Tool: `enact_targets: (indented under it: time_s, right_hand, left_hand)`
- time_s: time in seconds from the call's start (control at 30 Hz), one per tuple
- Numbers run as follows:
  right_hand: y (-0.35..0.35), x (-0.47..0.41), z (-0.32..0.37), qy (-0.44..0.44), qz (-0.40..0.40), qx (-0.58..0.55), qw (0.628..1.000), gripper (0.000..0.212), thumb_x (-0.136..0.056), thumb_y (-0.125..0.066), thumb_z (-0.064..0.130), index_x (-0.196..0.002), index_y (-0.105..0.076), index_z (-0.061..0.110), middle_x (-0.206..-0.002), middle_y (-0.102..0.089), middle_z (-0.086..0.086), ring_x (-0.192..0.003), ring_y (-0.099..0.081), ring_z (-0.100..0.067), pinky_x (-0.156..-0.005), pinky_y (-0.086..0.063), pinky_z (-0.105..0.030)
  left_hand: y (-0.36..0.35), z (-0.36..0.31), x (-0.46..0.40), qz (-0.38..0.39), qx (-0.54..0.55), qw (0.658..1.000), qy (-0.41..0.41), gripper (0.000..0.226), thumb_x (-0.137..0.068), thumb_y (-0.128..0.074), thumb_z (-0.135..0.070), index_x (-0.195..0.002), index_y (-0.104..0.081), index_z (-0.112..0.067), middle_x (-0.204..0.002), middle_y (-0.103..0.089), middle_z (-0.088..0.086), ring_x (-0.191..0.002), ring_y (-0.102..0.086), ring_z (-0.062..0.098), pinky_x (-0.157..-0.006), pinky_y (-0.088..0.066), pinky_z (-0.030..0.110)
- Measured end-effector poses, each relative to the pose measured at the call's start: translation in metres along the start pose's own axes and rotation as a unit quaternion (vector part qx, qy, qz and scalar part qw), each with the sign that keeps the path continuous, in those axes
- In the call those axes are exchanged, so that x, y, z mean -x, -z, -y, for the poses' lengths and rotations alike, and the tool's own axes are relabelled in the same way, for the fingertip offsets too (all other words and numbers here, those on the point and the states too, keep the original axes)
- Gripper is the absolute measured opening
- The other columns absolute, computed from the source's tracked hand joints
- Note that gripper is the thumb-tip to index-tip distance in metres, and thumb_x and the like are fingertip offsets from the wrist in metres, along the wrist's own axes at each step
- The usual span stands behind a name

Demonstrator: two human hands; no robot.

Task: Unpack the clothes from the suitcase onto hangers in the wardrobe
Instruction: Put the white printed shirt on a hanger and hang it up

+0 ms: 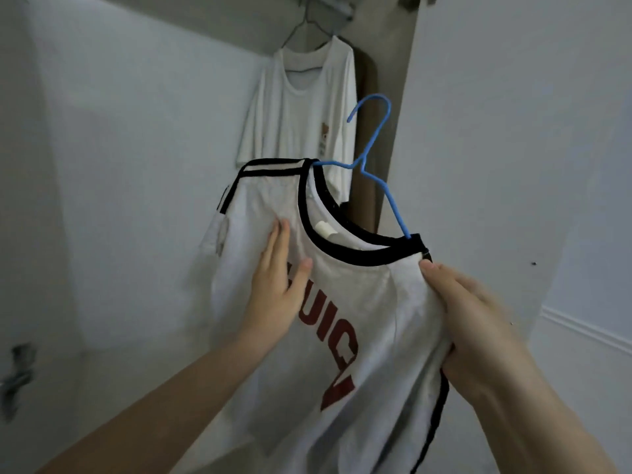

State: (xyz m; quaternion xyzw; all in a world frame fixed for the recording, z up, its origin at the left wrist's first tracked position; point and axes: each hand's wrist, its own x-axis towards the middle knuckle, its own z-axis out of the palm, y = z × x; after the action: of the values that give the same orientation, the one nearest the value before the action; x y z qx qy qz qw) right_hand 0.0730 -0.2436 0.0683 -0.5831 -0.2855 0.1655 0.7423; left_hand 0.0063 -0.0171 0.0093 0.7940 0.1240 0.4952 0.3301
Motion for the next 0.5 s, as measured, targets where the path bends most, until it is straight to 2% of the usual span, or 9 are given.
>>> enact_targets:
  time_s: [0.13,0.23,0.3,0.4,0.43,0.5]
  right_hand:
    - [-0.027,-0.056,0.013,-0.013,0.043,-0.065,0.997,0.025,-0.096,-0.056,0.018,-0.105,-0.073,0.003,-0.100,-0.076,-0.013,-0.097,-0.073,-0.026,-0.086,-0.056,-0.037]
    - [-0.060,-0.095,0.019,-0.028,0.070,-0.091,0.993,0.026,-0.095,-0.055,0.016,-0.104,-0.074,0.002,-0.102,-0.076,-0.015,-0.101,-0.072,-0.030,-0.096,-0.053,-0.045]
    - [-0.084,-0.119,0.024,-0.036,0.092,-0.096,0.990,0.025,-0.095,-0.055,0.016,-0.099,-0.074,0.001,-0.098,-0.076,-0.015,-0.092,-0.073,-0.028,-0.090,-0.055,-0.043]
    - [-0.121,-0.157,0.033,-0.016,0.086,-0.081,0.993,0.022,-0.094,-0.057,0.017,-0.089,-0.075,0.004,-0.079,-0.076,-0.009,-0.066,-0.073,-0.017,-0.067,-0.057,-0.032]
    - [-0.134,-0.169,0.036,-0.008,0.086,-0.077,0.993,0.021,-0.093,-0.058,0.017,-0.090,-0.074,0.004,-0.075,-0.075,-0.007,-0.063,-0.072,-0.016,-0.063,-0.057,-0.031]
    - [-0.155,-0.189,0.043,0.002,0.086,-0.082,0.993,0.021,-0.093,-0.058,0.018,-0.091,-0.073,0.003,-0.075,-0.074,-0.009,-0.064,-0.071,-0.018,-0.067,-0.057,-0.033]
  left_hand:
    - [0.002,0.005,-0.030,-0.027,-0.024,0.999,-0.002,0.066,-0.098,-0.037,-0.049,-0.155,-0.009,-0.034,-0.163,-0.004,-0.019,-0.147,-0.001,-0.008,-0.124,-0.008,0.034]
    - [0.006,0.009,-0.053,-0.031,-0.046,0.998,0.013,0.066,-0.095,-0.035,-0.053,-0.153,-0.007,-0.039,-0.162,-0.004,-0.022,-0.145,0.001,-0.012,-0.120,-0.003,0.019]
    - [0.012,0.017,-0.070,-0.036,-0.057,0.998,0.019,0.063,-0.098,-0.039,-0.048,-0.152,-0.006,-0.040,-0.162,-0.003,-0.024,-0.142,0.003,-0.016,-0.114,-0.001,0.010]
    - [0.031,0.031,-0.103,-0.034,-0.079,0.996,0.025,0.065,-0.098,-0.036,-0.051,-0.154,-0.006,-0.039,-0.160,-0.001,-0.027,-0.133,0.009,-0.028,-0.107,0.003,0.001]
    - [0.037,0.037,-0.116,-0.034,-0.087,0.995,0.021,0.067,-0.096,-0.034,-0.055,-0.154,-0.006,-0.039,-0.160,-0.001,-0.027,-0.131,0.010,-0.030,-0.108,0.004,0.001]
    - [0.048,0.046,-0.136,-0.023,-0.089,0.996,0.016,0.071,-0.092,-0.031,-0.062,-0.155,-0.007,-0.039,-0.160,-0.002,-0.027,-0.137,0.006,-0.024,-0.117,0.000,0.012]
